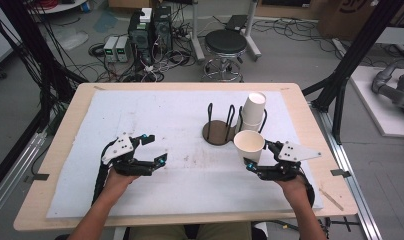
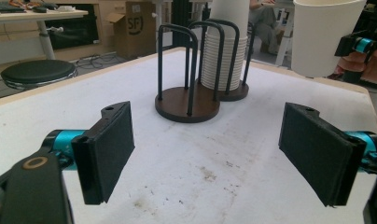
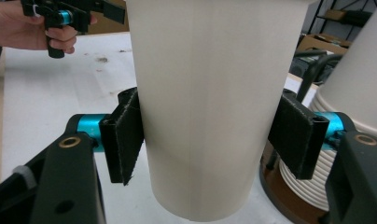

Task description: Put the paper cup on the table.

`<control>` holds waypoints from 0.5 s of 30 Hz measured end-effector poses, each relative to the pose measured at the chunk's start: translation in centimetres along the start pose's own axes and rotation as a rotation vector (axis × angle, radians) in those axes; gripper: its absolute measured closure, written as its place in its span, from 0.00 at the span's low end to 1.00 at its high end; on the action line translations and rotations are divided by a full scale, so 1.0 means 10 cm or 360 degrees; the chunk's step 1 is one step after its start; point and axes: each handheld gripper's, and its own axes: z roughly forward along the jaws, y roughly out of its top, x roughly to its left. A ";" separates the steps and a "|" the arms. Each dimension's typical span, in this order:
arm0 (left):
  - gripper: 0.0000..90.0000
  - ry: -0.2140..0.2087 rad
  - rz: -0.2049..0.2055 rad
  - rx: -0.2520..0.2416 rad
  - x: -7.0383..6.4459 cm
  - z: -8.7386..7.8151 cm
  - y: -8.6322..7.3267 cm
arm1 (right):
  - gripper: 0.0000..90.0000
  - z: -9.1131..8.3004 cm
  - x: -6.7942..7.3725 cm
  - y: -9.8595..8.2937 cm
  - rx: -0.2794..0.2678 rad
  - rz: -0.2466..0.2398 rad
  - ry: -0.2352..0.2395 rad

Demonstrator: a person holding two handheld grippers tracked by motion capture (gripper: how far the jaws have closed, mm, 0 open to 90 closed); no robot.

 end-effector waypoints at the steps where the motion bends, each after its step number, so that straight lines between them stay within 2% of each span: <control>1: 0.20 0.0000 0.0002 0.0004 0.00 0.01 0.00 | 0.36 -0.02 -0.01 -0.01 0.0001 0.0006 -0.0003; 8: 0.20 -0.0003 0.0004 0.0011 -0.02 0.02 -0.01 | 0.36 -0.06 -0.12 -0.14 0.0065 0.0062 -0.0042; 15: 0.20 -0.0005 0.0004 0.0019 -0.01 0.02 -0.01 | 0.36 0.08 -0.15 -0.22 0.0114 0.0126 0.0017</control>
